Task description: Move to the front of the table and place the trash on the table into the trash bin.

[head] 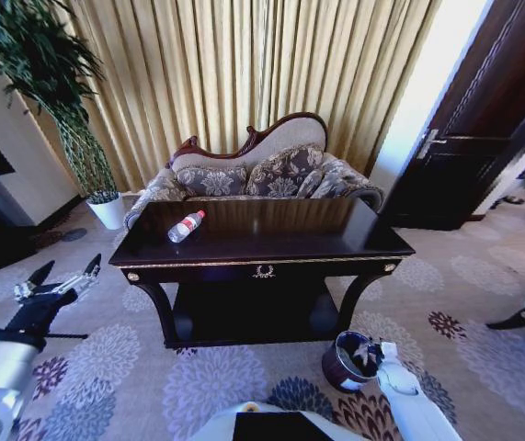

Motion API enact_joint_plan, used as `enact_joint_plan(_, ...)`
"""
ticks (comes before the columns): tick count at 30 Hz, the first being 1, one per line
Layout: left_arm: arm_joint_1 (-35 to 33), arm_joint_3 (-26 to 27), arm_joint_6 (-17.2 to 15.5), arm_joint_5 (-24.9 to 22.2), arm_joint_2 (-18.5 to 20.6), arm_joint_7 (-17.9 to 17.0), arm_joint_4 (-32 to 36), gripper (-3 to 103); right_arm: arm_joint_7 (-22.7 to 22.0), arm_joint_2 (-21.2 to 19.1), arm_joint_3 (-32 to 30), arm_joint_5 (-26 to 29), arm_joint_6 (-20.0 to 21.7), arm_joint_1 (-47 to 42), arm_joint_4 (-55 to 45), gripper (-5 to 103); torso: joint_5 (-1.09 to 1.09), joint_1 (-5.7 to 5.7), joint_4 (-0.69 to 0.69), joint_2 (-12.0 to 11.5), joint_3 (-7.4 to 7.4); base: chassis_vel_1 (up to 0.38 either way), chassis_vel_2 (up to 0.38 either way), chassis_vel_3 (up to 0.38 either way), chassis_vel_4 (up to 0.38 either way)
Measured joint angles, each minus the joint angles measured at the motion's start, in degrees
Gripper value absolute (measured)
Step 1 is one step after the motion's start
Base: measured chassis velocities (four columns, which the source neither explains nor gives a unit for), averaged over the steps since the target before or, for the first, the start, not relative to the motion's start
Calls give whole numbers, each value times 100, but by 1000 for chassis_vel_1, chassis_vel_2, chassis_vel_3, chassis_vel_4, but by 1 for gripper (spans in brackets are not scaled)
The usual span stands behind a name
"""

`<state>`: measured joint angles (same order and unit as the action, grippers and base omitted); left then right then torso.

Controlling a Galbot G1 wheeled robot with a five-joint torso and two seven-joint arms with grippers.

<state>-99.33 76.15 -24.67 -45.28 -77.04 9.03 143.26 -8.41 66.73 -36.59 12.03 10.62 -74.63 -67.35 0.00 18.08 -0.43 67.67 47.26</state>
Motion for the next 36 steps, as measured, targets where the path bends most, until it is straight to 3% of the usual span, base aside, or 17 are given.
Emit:
enact_joint_plan(2, 5, -6, 1, 0, 8, 0, 0, 100, -5, -1, -19, 7, 0, -14, -31, 60, 0, 0, 0, 0, 0, 0, 0, 0, 0)
enact_joint_plan(5, 5, -5, 1, -4, 19, 0, 0, 100, -6, -2, -27, 12, 0, -24, -46, 65, 0, 0, 0, 0, 0, 0, 0, 0, 0)
enact_joint_plan(8, 4, 5, 3, -19, 41, 0, 0, 100, -7, -3, -46, 37, 2, -59, -113, 81, 0, 0, 0, 0, 0, 0, 0, 0, 0)
enact_joint_plan(13, -11, 8, 10, -26, 35, 1, -1, 100, -9, 9, -55, 50, 5, -94, -176, 96, 0, 0, 0, 0, 0, 0, 0, 0, 0)
enact_joint_plan(25, -23, 26, 26, -44, 32, 13, -2, 100, -17, -22, -77, 401, 86, -210, -460, 100, 2, 0, 0, 0, 0, 0, 0, 0, 0)
enact_joint_plan(28, -4, 10, 26, -45, 31, 13, -2, 100, -19, -65, -121, 1349, 279, -554, -1555, 100, 2, 0, 0, 0, 0, 0, 0, 0, 0)
enact_joint_plan(29, -4, 10, 26, -45, 31, 13, -2, 100, -19, -65, -121, 1349, 279, -554, -1555, 100, 2, 0, 0, 0, 0, 0, 0, 0, 0)
enact_joint_plan(30, -2, -3, 26, -45, 28, 13, -2, 100, 49, -76, -222, 1650, 266, -814, -2333, 100, -3, 0, 2, 1, 0, 0, 0, 0, 0)
enact_joint_plan(36, -2, 6, 26, -45, 38, 13, -2, 100, 401, -89, -520, 1925, 91, -1462, -4090, 100, -2, 0, -2, 1, -1, 0, 0, 0, 0)
